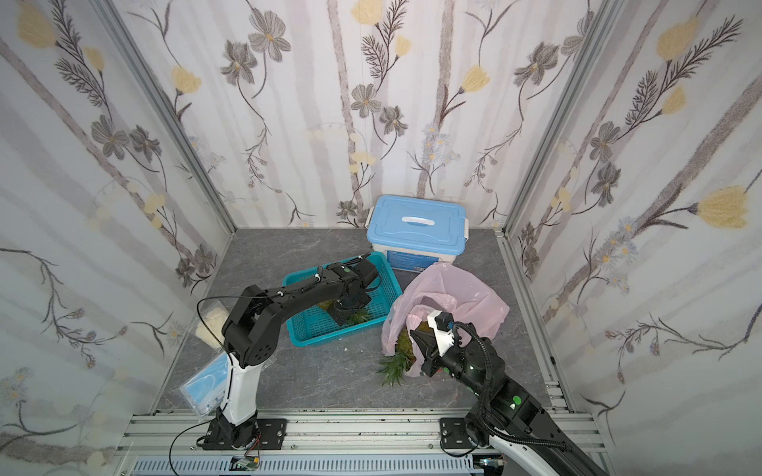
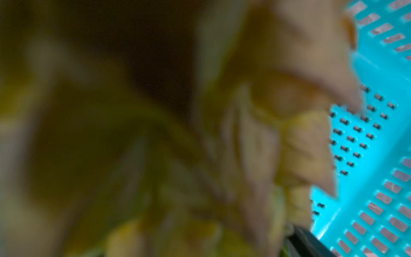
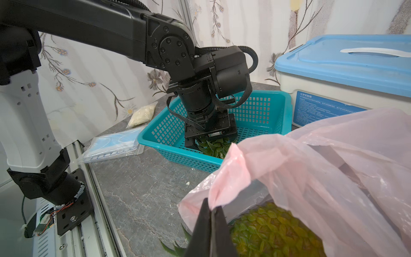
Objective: Place the pineapple into a plastic bag & tie a knot
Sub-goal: Pick up the pineapple from the basket.
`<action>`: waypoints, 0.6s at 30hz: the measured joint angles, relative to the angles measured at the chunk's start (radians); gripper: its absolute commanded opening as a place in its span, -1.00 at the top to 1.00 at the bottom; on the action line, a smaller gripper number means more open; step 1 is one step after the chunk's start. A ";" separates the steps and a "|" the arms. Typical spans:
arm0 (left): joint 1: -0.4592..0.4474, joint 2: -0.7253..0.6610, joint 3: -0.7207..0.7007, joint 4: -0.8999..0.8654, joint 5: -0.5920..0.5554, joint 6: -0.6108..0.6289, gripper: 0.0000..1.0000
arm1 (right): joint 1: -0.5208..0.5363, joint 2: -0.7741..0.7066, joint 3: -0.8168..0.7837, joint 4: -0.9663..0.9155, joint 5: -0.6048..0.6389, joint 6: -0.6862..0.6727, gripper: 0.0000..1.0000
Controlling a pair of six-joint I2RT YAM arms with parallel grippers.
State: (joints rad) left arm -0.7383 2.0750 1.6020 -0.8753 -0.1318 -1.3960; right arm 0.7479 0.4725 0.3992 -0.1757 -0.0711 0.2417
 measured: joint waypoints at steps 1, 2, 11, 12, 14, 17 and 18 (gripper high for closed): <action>-0.001 0.000 -0.006 0.006 -0.007 0.000 -0.22 | 0.000 -0.003 0.000 0.000 0.001 0.004 1.00; -0.002 0.000 -0.011 0.009 -0.012 0.000 -0.12 | 0.000 -0.003 0.000 0.000 0.004 0.005 1.00; -0.002 -0.084 -0.073 0.016 -0.085 0.040 1.00 | 0.000 -0.005 0.000 -0.008 0.034 0.040 1.00; -0.002 -0.106 -0.073 0.011 -0.098 0.051 1.00 | 0.000 -0.005 0.000 -0.008 0.043 0.041 1.00; -0.004 -0.174 -0.072 -0.003 -0.126 0.099 1.00 | -0.001 -0.002 0.002 -0.016 0.061 0.049 1.00; -0.012 -0.295 -0.069 0.003 -0.158 0.223 1.00 | -0.002 0.002 0.010 -0.025 0.078 0.060 1.00; -0.017 -0.337 -0.069 0.014 -0.160 0.272 1.00 | -0.002 0.002 0.013 -0.027 0.079 0.068 1.00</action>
State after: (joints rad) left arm -0.7555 1.7378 1.5326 -0.8616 -0.2920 -1.1236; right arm 0.7460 0.4747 0.4118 -0.2024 0.0082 0.3096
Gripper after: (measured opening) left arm 0.346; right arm 0.048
